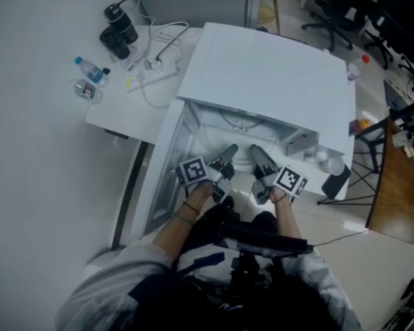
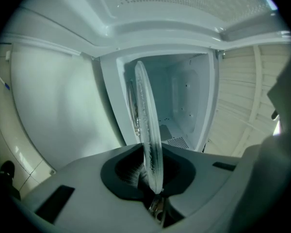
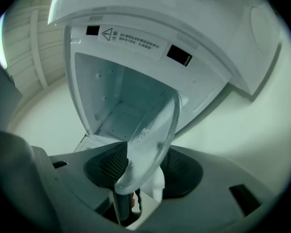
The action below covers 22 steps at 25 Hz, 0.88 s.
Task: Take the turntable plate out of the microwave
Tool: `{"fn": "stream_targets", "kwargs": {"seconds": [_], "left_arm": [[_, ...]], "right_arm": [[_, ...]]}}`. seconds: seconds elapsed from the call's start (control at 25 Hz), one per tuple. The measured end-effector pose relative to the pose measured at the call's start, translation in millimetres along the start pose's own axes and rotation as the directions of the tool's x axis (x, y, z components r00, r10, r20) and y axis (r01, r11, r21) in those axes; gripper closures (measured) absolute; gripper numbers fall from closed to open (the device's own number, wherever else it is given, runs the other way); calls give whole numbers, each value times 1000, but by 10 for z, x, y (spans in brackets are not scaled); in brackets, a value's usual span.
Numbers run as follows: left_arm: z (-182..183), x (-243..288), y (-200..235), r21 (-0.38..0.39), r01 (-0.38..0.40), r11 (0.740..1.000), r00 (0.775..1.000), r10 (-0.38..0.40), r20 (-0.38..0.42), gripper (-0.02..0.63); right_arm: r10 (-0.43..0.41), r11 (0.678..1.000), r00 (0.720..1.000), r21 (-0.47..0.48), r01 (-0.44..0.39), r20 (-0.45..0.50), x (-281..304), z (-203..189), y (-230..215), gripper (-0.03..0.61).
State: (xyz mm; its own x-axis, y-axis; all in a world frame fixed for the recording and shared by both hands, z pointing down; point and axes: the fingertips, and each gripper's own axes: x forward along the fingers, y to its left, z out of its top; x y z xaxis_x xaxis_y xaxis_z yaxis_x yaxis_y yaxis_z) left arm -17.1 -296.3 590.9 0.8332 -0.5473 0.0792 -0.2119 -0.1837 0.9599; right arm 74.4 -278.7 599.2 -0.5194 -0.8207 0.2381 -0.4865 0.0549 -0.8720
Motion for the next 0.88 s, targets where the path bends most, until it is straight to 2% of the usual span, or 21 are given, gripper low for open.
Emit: {"fn": "stream_targets", "kwargs": {"seconds": [0.2,0.28,0.44,0.56,0.88], "left_arm": [[-165,-122,-11,-19,-18,1000,999,17,-49,589],[-196,-177,-5,-28,-29,999,998,28,-49,586],[-229,-265,-21,5,-66,998,995,66,-69,575],[-278,-318,-96,33,-58,998,995,61,-85,571],[-391,-521,-395,52,0,999,997,4,-71,566]], "right_arm": [[3,1000,1000,-16,-2,16,109,105,-72,374],[-1,1000,1000,-25,2,16,126,78,-71,500],[-2,999,1000,-50,3,7,99,-8,14,482],[7,997,1000,-71,-5,18,12,-35,82,476],[127,991,992,-44,-126,22,-185,-127,468,480]]}}
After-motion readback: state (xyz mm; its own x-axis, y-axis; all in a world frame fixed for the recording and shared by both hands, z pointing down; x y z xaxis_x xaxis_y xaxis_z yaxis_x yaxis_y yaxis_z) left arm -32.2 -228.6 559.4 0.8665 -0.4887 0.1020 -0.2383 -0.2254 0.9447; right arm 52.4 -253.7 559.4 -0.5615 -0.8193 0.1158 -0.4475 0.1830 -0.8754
